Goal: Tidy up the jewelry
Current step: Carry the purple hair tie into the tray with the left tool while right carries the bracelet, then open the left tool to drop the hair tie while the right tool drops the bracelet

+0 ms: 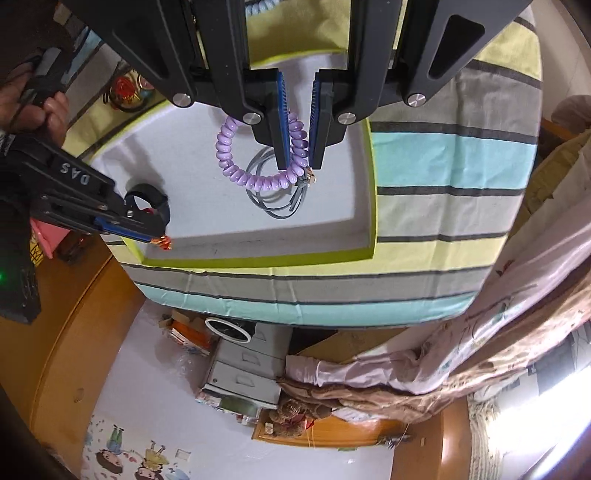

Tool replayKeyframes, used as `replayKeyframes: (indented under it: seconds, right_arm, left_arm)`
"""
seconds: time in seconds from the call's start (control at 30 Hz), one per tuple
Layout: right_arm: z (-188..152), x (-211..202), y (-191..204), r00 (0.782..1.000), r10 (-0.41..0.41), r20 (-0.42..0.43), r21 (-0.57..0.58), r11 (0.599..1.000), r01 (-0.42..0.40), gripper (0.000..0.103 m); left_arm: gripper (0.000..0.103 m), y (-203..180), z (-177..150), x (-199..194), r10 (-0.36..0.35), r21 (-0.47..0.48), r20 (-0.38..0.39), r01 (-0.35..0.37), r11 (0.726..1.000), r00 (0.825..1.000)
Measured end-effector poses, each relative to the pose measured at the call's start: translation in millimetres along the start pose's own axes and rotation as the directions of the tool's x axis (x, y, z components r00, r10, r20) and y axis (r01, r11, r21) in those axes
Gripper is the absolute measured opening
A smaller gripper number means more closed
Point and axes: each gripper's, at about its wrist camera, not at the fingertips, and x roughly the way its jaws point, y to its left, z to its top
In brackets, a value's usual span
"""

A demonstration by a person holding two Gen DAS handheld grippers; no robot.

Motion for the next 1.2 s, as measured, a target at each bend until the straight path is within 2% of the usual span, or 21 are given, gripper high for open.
replayKeyframes:
  seconds: [0.23, 0.73, 0.93, 1.0, 1.1, 1.13, 1.2]
  right_arm:
    - [6.2, 24.1, -1.8, 0.999, -0.003, -0.043, -0.007, 1.000, 0.003, 0.015]
    - [8.1, 46.0, -4.0, 0.996, -0.020, -0.090, -0.015, 1.000, 0.019, 0.015]
    - [9.2, 46.7, -3.4, 0.996, -0.025, -0.087, -0.020, 1.000, 0.023, 0.020]
    - [9.4, 46.2, -3.8, 0.996, -0.013, -0.083, -0.014, 1.000, 0.012, 0.027]
    - [10.6, 43.1, -3.7, 0.998, -0.010, -0.069, -0.006, 1.000, 0.010, 0.040]
    - [11.0, 41.7, -3.6, 0.998, -0.006, -0.065, -0.003, 1.000, 0.006, 0.041]
    - [11.3, 37.3, -3.1, 0.999, -0.005, -0.051, -0.002, 1.000, 0.005, 0.041]
  left_arm:
    - [0.010, -0.6, -0.2, 12.8, 0.029, 0.009, -0.023, -0.029, 1.000, 0.999]
    - [0.010, 4.6, -0.7, 23.6, 0.015, -0.016, -0.046, -0.016, 1.000, 0.999]
    - [0.011, 3.9, -1.0, 23.5, 0.014, -0.017, -0.047, -0.015, 1.000, 0.999]
    - [0.012, 4.1, -1.1, 23.0, 0.013, -0.019, -0.048, -0.014, 1.000, 0.999]
    - [0.019, 4.0, -1.2, 19.9, 0.017, -0.022, -0.044, -0.018, 1.000, 0.999]
    - [0.027, 3.1, -2.0, 17.4, 0.019, -0.023, -0.040, -0.020, 1.000, 0.999]
    - [0.035, 2.4, -1.9, 13.2, 0.013, -0.027, -0.026, -0.013, 1.000, 1.000]
